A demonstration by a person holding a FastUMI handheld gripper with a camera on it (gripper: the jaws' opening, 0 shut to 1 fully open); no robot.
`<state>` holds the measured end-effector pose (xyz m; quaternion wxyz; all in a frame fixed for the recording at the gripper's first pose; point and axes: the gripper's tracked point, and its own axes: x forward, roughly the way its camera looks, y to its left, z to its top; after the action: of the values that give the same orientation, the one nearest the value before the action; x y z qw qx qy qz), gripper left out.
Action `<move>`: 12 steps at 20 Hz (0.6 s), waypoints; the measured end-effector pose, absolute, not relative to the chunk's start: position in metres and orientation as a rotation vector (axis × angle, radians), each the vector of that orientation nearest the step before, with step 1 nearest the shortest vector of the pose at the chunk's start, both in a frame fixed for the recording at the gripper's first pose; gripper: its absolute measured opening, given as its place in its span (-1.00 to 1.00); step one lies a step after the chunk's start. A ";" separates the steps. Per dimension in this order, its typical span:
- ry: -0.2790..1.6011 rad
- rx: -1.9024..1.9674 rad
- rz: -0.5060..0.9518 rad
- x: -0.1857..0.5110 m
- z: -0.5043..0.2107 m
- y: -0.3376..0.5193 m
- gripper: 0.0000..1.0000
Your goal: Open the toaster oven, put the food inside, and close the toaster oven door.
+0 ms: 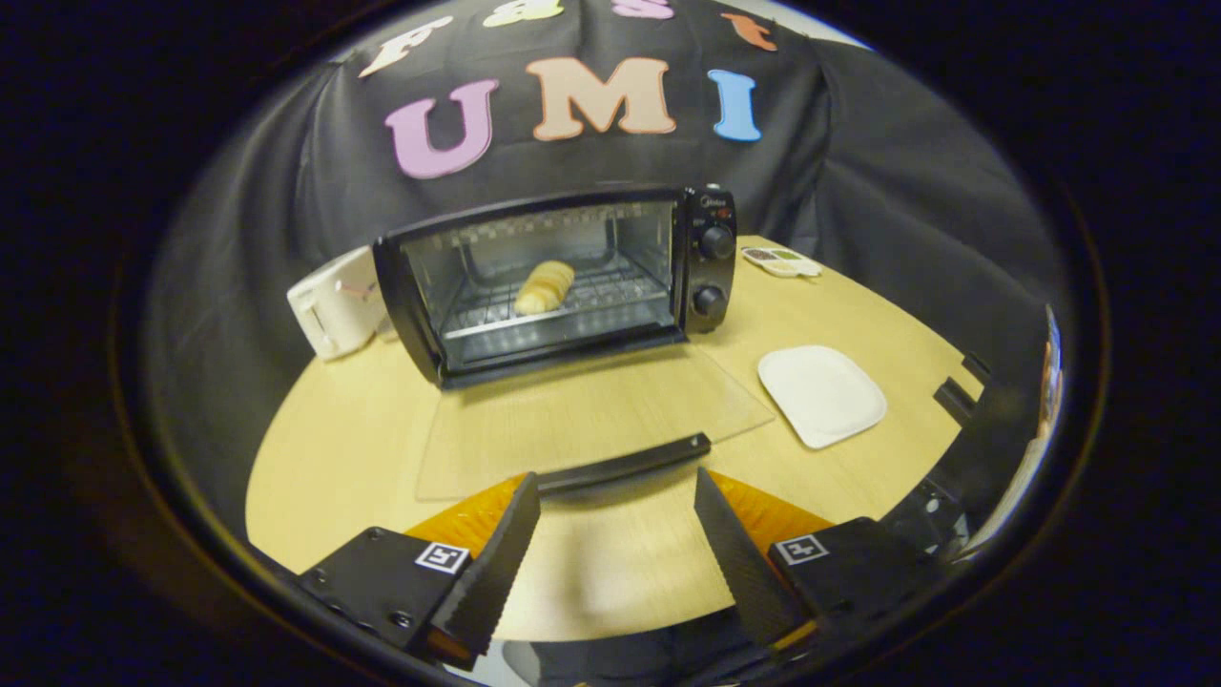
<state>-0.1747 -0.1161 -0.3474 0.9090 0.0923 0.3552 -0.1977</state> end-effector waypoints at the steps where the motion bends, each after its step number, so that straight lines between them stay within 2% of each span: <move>1: 0.755 0.177 -0.405 -0.176 -0.352 -0.116 1.00; 12: 0.815 0.235 -0.319 -0.159 -0.377 -0.108 0.99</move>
<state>-0.1591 -0.1081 -0.3774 0.8991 0.1135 0.3937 -0.1541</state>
